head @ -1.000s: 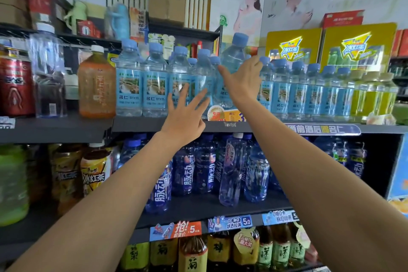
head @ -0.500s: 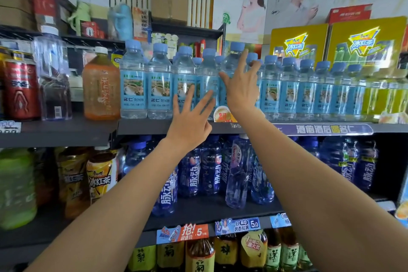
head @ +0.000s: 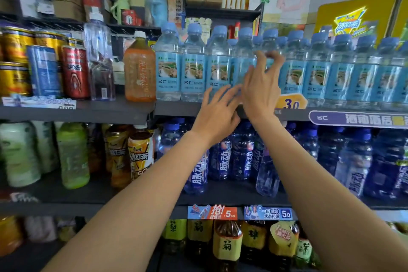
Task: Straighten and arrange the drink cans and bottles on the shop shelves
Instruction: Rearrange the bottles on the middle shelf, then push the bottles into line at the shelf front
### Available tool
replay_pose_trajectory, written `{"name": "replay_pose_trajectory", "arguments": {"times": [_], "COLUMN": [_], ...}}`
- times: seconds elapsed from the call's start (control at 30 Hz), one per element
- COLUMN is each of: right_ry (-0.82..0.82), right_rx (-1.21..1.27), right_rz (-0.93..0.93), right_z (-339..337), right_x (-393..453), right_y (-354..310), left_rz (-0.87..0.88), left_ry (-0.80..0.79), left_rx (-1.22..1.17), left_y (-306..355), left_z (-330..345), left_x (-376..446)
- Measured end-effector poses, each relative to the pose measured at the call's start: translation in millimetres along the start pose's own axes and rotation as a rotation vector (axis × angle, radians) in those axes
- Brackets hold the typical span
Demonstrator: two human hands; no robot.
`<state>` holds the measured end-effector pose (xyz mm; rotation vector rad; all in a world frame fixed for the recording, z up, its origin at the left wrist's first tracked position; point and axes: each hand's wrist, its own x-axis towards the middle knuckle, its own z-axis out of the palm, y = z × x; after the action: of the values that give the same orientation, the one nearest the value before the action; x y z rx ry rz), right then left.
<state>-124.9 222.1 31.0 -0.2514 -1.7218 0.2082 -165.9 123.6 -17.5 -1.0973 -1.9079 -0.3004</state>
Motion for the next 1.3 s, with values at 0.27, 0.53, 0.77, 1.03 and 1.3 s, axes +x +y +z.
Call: {"name": "replay_pose_trajectory", "arguments": {"times": [0.27,0.53,0.77,1.03,1.3], "right_ry": [-0.006,-0.149,-0.128,-0.221,-0.520], "right_rx": [0.375,0.436,0.399,0.204,0.234], "right_rz": [-0.094,-0.043,-0.063,0.124,0.376], "right_z": [15.0,55.5,70.0,86.8,139.2], "right_x": [-102.4,-192.3,-205.5,-123.0,-39.9], "right_y": [-88.4,-217.6,-286.2,-290.2,-258.1], "left_rz": [-0.200,-0.228,-0.262,-0.318,-0.286], "left_ry": [0.272,0.120,0.063,0.162,0.030], "left_rx": [-0.048,0.119,0.088,-0.061,-0.065], "left_y": [-43.2,-156.4,-216.7,-240.6,-282.2], "left_z": [-15.8,-89.2,-131.9,-145.2,-136.0], "left_x": [-99.0,-224.2,-258.2,-201.8,-112.7]}}
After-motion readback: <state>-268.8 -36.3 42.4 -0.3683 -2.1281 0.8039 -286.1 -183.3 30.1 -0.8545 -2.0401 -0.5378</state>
